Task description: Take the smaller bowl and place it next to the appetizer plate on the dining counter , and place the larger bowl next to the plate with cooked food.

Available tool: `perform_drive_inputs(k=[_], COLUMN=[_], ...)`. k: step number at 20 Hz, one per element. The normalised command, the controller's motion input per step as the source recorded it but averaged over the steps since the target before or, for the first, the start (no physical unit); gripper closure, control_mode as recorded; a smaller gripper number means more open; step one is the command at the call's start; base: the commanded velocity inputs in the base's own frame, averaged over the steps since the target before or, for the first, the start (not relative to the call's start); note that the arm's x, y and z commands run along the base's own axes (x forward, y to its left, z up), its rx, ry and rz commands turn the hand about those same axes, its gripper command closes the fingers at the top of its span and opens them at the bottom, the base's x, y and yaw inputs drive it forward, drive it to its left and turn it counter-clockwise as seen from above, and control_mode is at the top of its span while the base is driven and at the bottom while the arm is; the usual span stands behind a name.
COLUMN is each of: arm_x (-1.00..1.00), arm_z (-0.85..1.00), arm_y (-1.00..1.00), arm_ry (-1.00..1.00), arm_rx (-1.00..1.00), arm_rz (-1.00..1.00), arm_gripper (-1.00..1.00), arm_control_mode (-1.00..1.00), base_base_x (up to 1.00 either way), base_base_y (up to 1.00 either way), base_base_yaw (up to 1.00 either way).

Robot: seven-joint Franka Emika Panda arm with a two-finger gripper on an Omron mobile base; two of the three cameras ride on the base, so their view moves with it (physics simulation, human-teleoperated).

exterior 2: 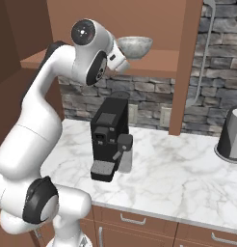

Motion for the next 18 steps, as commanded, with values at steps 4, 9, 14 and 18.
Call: perform_drive_inputs(k=[4, 9, 14, 18], arm_x=[0.51, 0.46, 0.43, 0.38], arm_z=[0.14, 0.24, 0.03, -0.02], arm_y=[-0.33, -0.24, -0.01, 0.0], arm_ry=[0.1, 0.14, 0.09, 0.05], arm_rx=[0.0, 0.0, 0.0, 0.0], arm_rz=[-0.04, -0.03, 0.0, 0.0], arm_gripper=[-1.0, -1.0, -1.0, -1.0], arm_control_mode=[-1.0, -1.0, -1.0, -1.0], base_base_x=[0.0, 0.0, 0.0, 0.0], base_base_y=[0.0, 0.0, 0.0, 0.0], base_base_yaw=[0.0, 0.0, 0.0, 0.0])
